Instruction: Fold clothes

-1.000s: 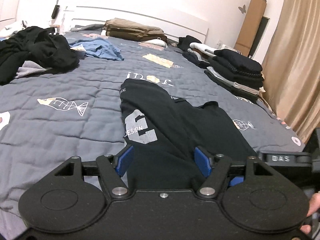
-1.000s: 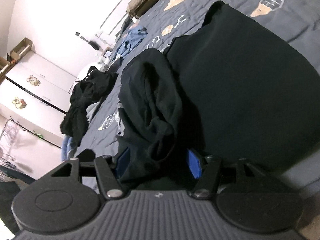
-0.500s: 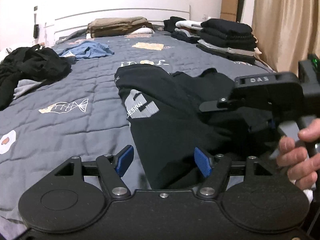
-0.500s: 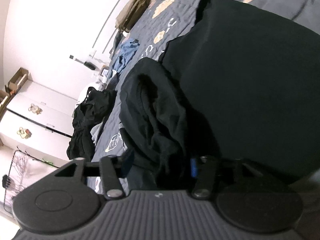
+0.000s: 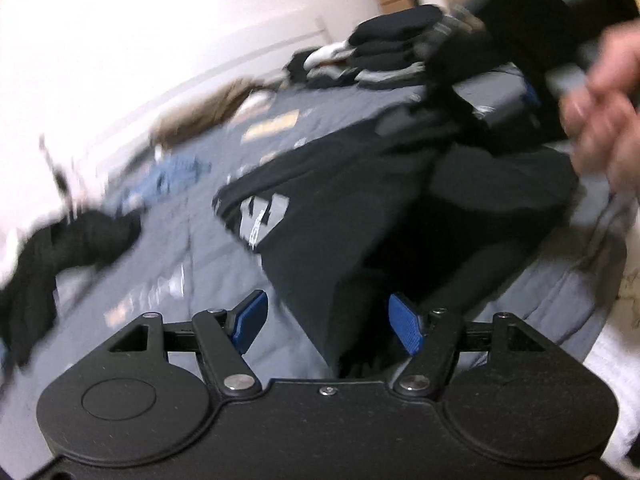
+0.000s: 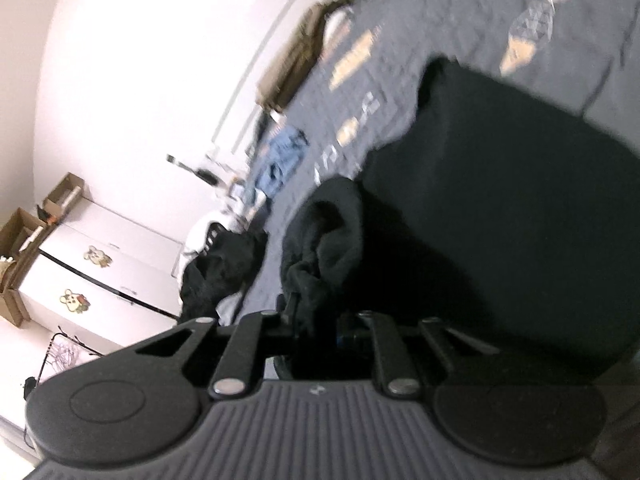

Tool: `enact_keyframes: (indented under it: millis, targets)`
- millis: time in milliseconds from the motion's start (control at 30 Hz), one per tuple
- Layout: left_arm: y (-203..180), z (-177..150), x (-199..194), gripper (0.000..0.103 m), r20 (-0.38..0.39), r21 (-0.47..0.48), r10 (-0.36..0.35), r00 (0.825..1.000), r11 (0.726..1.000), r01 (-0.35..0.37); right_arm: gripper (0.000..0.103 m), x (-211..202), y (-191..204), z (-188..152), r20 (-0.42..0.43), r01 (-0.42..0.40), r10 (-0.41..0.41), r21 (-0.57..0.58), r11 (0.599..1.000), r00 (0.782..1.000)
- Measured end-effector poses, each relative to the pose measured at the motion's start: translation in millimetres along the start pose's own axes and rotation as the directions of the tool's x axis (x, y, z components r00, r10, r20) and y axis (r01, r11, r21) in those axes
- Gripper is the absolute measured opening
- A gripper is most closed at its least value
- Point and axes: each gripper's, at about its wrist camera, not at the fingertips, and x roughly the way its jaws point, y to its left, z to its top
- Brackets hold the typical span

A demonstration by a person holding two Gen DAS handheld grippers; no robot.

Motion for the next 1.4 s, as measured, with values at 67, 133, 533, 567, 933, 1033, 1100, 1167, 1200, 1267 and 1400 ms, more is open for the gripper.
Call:
enact_keyframes:
  millis: [67,133,533,567,933,1033,1100,1167,1200,1267,1400]
  targets:
    - [-13,4,2,0.066,0.017,0.062,0.004,1.000,0.998,-0.005,0.014,-9,2,6,0.028,-0.006,0.006,-0.015,1.000,1.000]
    - [-26,7,5,0.062,0.027,0.121,0.002,1.000,0.993,-0.005,0.014,-18,-2,13,0.050,-0.001,0.002,-0.013,1.000,0.999]
    - [-72,13,23,0.049,0.051,0.376,0.025,0.998,0.925,-0.043,0.014,-68,-47,42,0.151,0.072,-0.079,0.053,0.996,0.985]
    - [-74,14,25,0.041,0.052,0.395,0.028,0.998,0.917,-0.046,0.014,-70,-50,43,0.157,0.076,-0.084,0.054,0.996,0.984]
    - [-78,6,39,0.036,-0.035,0.492,0.025,0.999,0.871,-0.005,0.011,-79,-80,44,0.185,0.176,-0.184,0.062,0.983,0.965]
    - [-83,-1,46,0.033,-0.039,0.540,0.031,0.999,0.841,-0.005,0.011,-83,-85,45,0.182,0.177,-0.189,0.082,0.981,0.965]
    - [-78,-1,45,0.025,-0.040,0.554,0.037,0.999,0.832,-0.009,0.011,-89,-85,44,0.198,0.167,-0.182,0.090,0.982,0.963]
    - [-69,6,36,0.018,-0.027,0.531,0.041,0.999,0.847,-0.020,0.011,-96,-76,42,0.217,0.158,-0.168,0.063,0.985,0.962]
    - [-66,8,32,0.017,-0.019,0.530,0.044,0.999,0.847,-0.027,0.011,-98,-72,40,0.231,0.162,-0.167,0.040,0.986,0.959]
    - [-64,8,32,0.016,-0.029,0.538,0.044,0.999,0.843,-0.022,0.011,-95,-71,41,0.234,0.193,-0.188,0.000,0.981,0.954]
    - [-72,-6,43,0.019,-0.068,0.577,0.048,0.997,0.817,0.000,0.011,-76,-91,37,0.141,0.268,-0.268,0.020,0.963,0.953]
